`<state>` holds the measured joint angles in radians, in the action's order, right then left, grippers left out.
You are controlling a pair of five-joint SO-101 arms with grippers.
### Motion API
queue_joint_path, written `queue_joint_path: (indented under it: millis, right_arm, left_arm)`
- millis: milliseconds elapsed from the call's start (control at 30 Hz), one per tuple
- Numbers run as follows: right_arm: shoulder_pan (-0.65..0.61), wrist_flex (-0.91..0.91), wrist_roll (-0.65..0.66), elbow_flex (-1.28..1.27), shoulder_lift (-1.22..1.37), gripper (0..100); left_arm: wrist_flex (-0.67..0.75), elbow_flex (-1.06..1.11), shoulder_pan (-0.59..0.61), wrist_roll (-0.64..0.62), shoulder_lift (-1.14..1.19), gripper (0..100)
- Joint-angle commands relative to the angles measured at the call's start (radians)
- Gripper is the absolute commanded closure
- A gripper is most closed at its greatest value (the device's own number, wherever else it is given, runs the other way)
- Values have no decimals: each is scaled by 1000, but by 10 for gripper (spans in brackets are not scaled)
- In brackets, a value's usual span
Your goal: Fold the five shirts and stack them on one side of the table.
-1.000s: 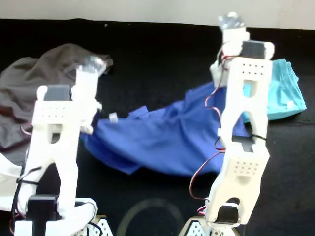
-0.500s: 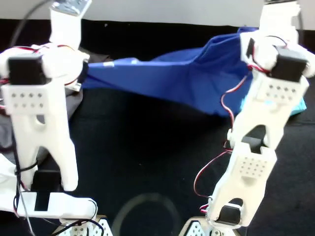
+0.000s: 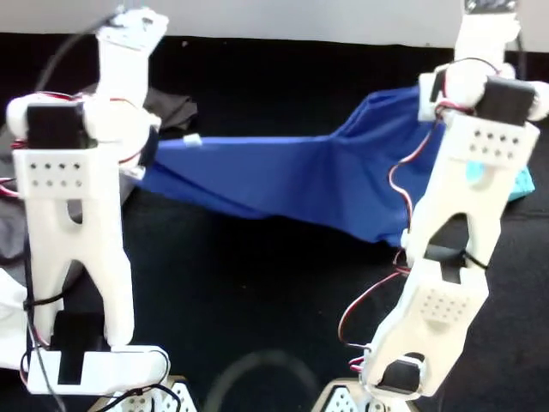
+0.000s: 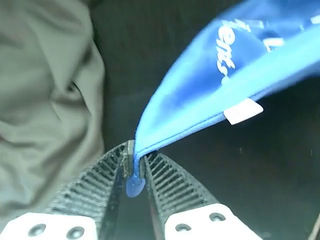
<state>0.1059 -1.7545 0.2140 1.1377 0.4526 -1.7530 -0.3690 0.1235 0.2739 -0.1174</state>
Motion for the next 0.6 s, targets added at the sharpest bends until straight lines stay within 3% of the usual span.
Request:
queue_joint_path:
  millis: [0,200,433,567]
  right_arm:
    - [-39,-10,-23,-125,-50,992]
    - [-91,-10,-25,-348,-209,992]
    - [-96,84,-51,-989,-503,992]
    - [-85,193,3,-1374,-667,992]
  left_arm:
    - [29,116,-15,2,-27,992]
    - [43,315,-18,5,-33,992]
    - [57,524,-68,5,-35,992]
    - [195,748,-81,5,-108,992]
